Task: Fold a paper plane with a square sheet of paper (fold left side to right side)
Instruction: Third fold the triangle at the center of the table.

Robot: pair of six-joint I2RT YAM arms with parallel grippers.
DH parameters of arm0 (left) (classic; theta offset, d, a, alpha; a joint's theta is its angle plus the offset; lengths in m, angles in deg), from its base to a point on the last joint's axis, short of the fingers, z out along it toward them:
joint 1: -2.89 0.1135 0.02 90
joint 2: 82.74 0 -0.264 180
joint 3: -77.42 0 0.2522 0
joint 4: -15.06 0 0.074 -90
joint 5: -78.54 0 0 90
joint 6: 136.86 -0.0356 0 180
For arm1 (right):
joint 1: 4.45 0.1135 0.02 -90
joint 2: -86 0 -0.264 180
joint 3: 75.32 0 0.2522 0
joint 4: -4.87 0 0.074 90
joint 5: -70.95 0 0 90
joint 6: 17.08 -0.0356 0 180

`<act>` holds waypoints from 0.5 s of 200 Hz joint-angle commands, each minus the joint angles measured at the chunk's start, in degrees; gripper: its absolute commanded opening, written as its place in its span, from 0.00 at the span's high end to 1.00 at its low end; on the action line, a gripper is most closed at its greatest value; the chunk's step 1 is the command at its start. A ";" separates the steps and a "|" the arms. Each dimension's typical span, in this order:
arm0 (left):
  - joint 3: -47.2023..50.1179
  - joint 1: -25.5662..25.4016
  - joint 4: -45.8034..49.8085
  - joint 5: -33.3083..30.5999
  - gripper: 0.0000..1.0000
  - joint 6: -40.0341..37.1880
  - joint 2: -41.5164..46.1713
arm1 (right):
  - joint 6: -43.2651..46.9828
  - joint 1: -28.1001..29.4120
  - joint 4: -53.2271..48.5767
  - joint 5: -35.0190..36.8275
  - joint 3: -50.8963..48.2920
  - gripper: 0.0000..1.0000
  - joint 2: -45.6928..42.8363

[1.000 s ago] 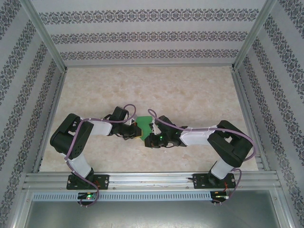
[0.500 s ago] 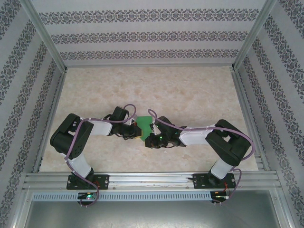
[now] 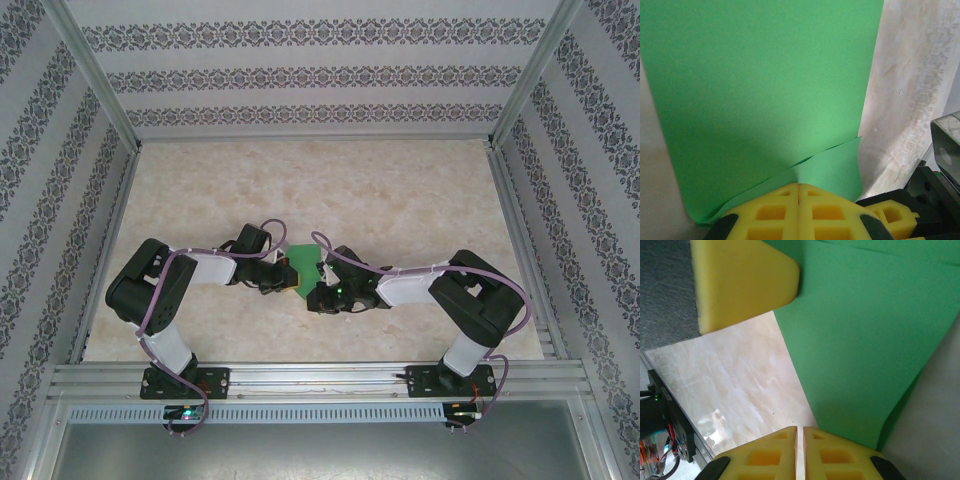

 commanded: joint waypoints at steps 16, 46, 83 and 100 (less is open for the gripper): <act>0.73 -0.58 5.06 -8.42 1.00 -1.34 -3.45 | -1.19 -0.27 -0.68 0.44 -1.77 0.88 0.56; 0.73 -0.39 5.09 -8.55 1.00 -1.30 -3.37 | -1.48 -0.01 -1.72 -0.12 -3.16 0.90 -0.39; 0.91 -0.40 4.99 -8.69 1.00 -1.00 -2.93 | -2.26 0.42 -2.68 -0.80 -5.71 0.94 -3.11; 1.06 -0.43 5.17 -8.88 1.00 -1.12 -2.63 | -2.46 0.53 -3.41 -1.00 -6.76 0.96 -5.61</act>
